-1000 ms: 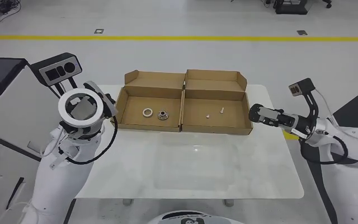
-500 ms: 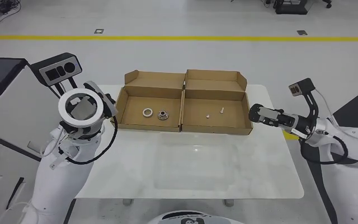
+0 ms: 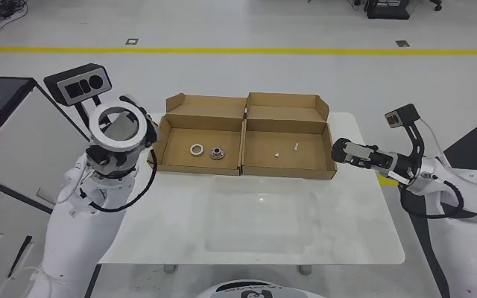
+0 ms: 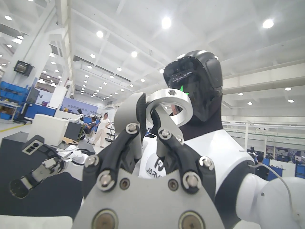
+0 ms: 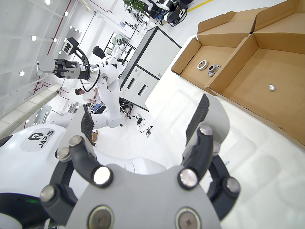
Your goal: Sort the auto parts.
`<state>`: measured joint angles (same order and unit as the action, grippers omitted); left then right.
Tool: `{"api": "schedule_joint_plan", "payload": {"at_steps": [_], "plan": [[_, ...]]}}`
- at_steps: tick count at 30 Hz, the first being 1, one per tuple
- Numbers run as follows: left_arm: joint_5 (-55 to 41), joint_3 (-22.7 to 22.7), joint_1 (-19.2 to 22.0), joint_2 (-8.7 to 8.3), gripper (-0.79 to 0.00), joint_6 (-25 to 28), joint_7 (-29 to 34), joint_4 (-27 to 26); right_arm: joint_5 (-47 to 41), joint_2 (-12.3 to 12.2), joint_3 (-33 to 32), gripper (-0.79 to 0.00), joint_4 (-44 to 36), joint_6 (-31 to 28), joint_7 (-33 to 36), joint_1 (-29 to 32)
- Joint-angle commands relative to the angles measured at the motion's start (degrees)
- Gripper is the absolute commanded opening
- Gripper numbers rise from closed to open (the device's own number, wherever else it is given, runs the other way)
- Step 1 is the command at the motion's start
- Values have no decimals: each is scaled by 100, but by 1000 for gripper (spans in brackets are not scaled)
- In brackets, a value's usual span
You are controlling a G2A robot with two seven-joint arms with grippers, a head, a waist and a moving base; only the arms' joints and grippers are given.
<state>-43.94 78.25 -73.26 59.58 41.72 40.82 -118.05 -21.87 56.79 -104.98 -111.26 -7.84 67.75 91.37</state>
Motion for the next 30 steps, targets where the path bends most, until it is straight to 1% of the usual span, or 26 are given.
{"api": "schedule_joint_plan", "payload": {"at_steps": [1, 4, 8, 13, 16, 21, 26, 30], "plan": [[856, -68, 187, 11, -785, -390, -114, 42, 0, 0, 0, 0, 0, 0, 0, 0], [1957, -431, 472, 48, -785, -1000, -181, 66, 0, 0, 0, 0, 0, 0, 0, 0], [2815, -993, 783, 136, -785, -1725, -577, 205, 0, 0, 0, 0, 0, 0, 0, 0], [3790, -1318, 1112, 208, -785, -2622, -964, 508, 0, 0, 0, 0, 0, 0, 0, 0], [4071, -1403, 1269, 247, -785, -2945, -1195, 702, 0, 0, 0, 0, 0, 0, 0, 0], [4563, -1464, 1649, 292, -785, -3213, -1253, 1176, 0, 0, 0, 0, 0, 0, 0, 0], [5160, -1524, 2050, 311, -785, -3555, -986, 1664, 0, 0, 0, 0, 0, 0, 0, 0], [6032, -1596, 2282, 287, -785, -3762, -560, 1835, 0, 0, 0, 0, 0, 0, 0, 0]]}}
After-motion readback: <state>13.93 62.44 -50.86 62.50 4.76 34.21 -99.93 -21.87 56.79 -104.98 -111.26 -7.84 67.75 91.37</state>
